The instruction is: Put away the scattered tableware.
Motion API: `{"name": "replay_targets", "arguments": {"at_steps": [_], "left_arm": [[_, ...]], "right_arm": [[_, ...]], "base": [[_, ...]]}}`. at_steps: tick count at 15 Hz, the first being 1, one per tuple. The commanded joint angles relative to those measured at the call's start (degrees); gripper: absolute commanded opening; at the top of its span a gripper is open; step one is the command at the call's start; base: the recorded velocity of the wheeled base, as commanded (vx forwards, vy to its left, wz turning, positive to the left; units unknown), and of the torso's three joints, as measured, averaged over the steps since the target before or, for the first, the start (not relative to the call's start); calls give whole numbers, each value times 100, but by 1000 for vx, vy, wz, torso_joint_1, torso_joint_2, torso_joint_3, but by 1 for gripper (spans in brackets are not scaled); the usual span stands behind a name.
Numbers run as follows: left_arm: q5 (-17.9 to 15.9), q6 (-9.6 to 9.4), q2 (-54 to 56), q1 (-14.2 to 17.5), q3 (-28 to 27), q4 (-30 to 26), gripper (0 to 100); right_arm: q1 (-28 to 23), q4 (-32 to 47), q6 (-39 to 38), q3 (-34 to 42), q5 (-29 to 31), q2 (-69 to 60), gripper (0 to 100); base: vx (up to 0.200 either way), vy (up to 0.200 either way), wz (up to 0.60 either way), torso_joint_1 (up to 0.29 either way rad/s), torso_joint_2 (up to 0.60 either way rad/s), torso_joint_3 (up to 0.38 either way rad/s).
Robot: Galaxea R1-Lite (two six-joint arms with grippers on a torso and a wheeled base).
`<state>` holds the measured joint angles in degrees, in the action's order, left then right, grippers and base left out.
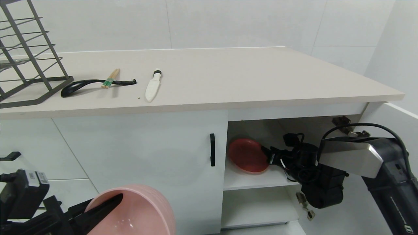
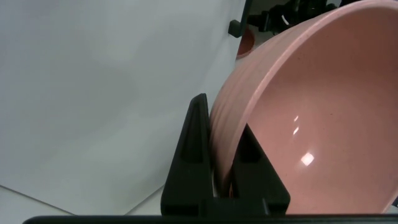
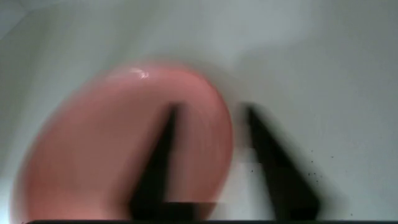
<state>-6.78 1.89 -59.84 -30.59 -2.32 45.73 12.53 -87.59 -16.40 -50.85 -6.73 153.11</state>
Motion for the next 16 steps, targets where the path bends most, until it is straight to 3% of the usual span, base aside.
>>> {"name": "replay_targets", "arguments": {"at_steps": [1,5,11,12,13,16], "left_arm": [[1,4,-36,0,3,6,0],[1,13,-63,0,3,59,0],[1,-13,-27,-26,3,68,0],[1,-13,-27,-26,3,68,0],[1,-13,-19,-123,3,68,0],[1,-13,25,-193,-6,77,0]], "right_arm": [[-5,-39,-4,-22,-13,34,100],[56,-241,66,365,40,-177,100],[549,-241,181,2580,567,-2260,100],[566,-241,181,2615,567,-2295,100],[839,-241,409,3265,664,-2875,100],[1269,-241,770,3775,875,-3631,100]], "base": [[0,0,0,0,0,0],[0,0,0,0,0,0],[0,0,0,0,0,0],[0,0,0,0,0,0],[0,0,0,0,0,0],[0,0,0,0,0,0]]}}
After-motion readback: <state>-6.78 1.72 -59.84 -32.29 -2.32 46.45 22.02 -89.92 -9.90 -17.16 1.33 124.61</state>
